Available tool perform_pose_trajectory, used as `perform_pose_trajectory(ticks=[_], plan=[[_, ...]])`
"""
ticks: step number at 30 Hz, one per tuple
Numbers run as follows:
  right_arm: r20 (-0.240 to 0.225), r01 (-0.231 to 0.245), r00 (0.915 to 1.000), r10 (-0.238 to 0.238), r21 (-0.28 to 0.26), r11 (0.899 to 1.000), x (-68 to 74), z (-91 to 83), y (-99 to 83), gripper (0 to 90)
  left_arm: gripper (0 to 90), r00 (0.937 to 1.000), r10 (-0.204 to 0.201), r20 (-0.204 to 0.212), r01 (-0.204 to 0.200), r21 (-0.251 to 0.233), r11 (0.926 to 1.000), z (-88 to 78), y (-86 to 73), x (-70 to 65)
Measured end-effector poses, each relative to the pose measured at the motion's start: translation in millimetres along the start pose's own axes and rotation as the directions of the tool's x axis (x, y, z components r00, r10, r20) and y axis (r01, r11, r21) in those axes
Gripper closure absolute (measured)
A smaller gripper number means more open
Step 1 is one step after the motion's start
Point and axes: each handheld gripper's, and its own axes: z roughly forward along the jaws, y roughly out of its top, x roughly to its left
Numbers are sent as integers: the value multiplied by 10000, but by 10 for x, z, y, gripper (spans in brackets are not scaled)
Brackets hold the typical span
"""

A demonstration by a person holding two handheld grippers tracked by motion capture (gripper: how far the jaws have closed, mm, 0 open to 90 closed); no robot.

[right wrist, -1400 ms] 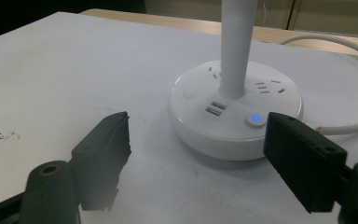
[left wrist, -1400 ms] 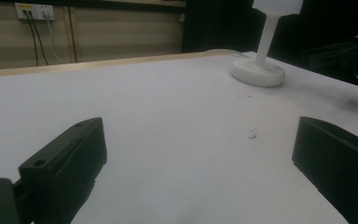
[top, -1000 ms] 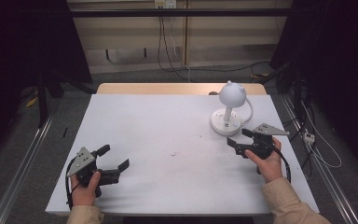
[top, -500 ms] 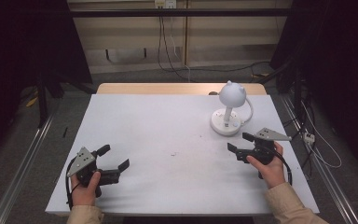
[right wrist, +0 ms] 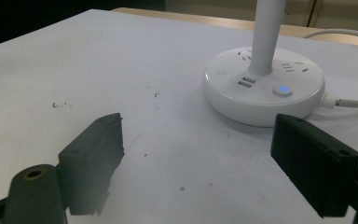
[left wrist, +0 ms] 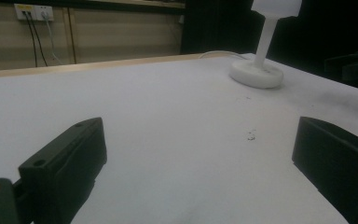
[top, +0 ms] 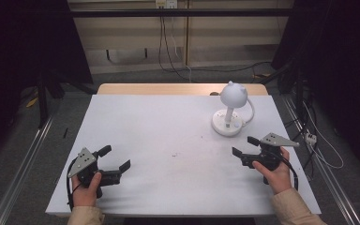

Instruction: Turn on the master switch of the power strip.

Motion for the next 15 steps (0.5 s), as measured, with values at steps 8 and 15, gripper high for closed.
perform_pose_trajectory(ticks=[8, 15], plan=[[-95, 234, 9997, -233, 127, 9996, 64, -45, -59, 166, 27, 10000, -23, 4, 23, 16, 10000, 1, -5, 2], [-143, 257, 9996, -254, 253, 9993, 101, -78, -103, 165, 27, 10000, -63, 0, 63, 17, 10000, 1, -10, 3]])
